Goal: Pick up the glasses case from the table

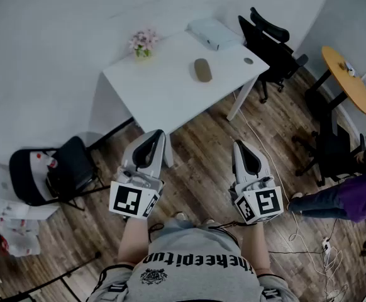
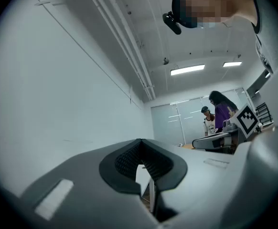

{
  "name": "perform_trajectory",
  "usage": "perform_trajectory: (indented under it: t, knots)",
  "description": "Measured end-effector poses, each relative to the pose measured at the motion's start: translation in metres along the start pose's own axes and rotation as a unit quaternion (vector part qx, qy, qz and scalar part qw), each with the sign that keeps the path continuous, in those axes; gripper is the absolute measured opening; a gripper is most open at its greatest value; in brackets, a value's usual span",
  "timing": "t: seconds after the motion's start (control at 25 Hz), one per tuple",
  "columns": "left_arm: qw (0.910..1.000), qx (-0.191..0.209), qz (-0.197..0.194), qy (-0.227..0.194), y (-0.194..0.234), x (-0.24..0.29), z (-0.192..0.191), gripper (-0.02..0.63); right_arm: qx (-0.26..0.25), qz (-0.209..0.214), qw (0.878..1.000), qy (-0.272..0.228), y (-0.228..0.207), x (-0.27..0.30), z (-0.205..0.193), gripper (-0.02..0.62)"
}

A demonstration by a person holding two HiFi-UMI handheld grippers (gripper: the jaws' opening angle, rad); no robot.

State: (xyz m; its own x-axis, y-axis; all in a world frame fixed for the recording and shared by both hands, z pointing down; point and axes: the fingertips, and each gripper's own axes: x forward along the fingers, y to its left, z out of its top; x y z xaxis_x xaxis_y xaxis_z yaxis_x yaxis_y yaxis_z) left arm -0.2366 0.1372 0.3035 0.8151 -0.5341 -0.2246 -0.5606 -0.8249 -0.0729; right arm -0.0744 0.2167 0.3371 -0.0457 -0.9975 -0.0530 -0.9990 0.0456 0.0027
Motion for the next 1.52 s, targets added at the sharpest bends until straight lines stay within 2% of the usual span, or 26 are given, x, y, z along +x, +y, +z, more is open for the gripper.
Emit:
perform_trajectory:
  t: [0.64, 1.08, 1.52]
  knots:
    - [1.0, -0.002, -0.007, -0.005, 0.008, 0.0, 0.001, 0.015, -0.005, -0.008, 1.0, -0.005, 0.006, 0.004, 0.004, 0.003]
    - [1.0, -0.006, -0.006, -0.005, 0.004, 0.016, -0.007, 0.015, -0.019, -0.021, 0.999, -0.015, -0.018, 0.011, 0.002, 0.003]
    - [0.9999, 0.005, 0.013, -0.005, 0.01, 0.076, -0.013, 0.015, -0.022, 0.018, 0.999, -0.015, -0.061, 0.061, 0.008, 0.003]
